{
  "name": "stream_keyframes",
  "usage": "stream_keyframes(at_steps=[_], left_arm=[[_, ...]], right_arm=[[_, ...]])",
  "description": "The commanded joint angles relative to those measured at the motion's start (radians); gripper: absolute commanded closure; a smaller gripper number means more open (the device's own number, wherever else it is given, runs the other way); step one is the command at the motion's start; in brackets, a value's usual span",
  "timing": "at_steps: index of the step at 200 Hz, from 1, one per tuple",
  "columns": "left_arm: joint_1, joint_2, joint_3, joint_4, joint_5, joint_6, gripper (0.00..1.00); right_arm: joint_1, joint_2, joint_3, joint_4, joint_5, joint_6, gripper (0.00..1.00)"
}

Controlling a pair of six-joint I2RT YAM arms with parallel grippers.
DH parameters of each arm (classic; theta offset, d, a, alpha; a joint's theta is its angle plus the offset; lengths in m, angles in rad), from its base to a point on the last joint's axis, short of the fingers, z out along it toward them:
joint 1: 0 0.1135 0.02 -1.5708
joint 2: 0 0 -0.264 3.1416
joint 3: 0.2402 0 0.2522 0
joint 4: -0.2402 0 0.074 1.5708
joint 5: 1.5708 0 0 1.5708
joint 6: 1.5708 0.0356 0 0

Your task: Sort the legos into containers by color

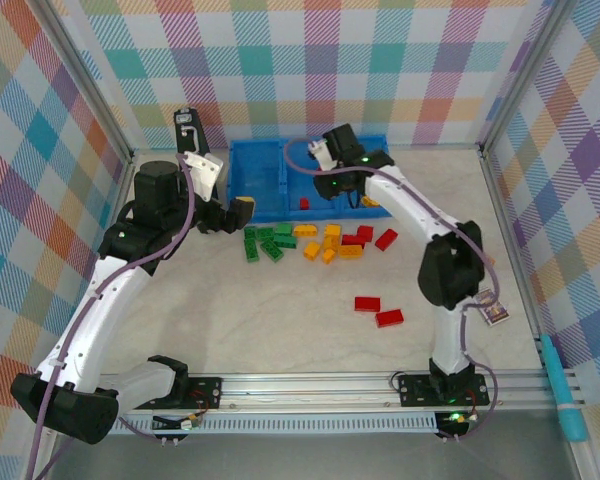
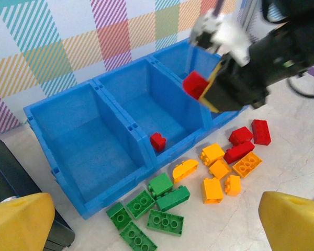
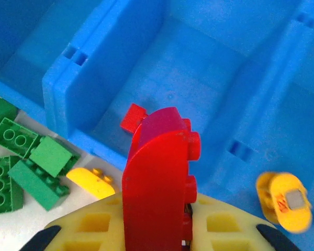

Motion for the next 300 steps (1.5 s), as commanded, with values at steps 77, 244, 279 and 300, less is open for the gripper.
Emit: stream_keyframes(at_steps=[77, 244, 279, 300], left_arm=[[-0.001, 0.018, 0.001, 0.005, 0.027, -0.008, 0.00], [-0.001, 0.001, -0.003, 0.019, 0.066, -0.024, 0.00], [-0.001, -0.013, -0.007, 0.025, 0.076, -0.030, 0.00], [-0.001, -0.019, -0.009, 0.028, 0.082, -0.033, 0.00]], right_arm=[[0.046, 0.269, 0.163, 0.101, 0.152, -0.025, 0.70], [0.044, -0.421, -0.586, -0.168, 0.062, 0.527, 0.22], [0.044, -0.567, -0.851, -0.104, -0.052, 0.779, 0.01], [0.044, -0.602, -0.933, -0.078, -0.078, 0.831, 0.01]])
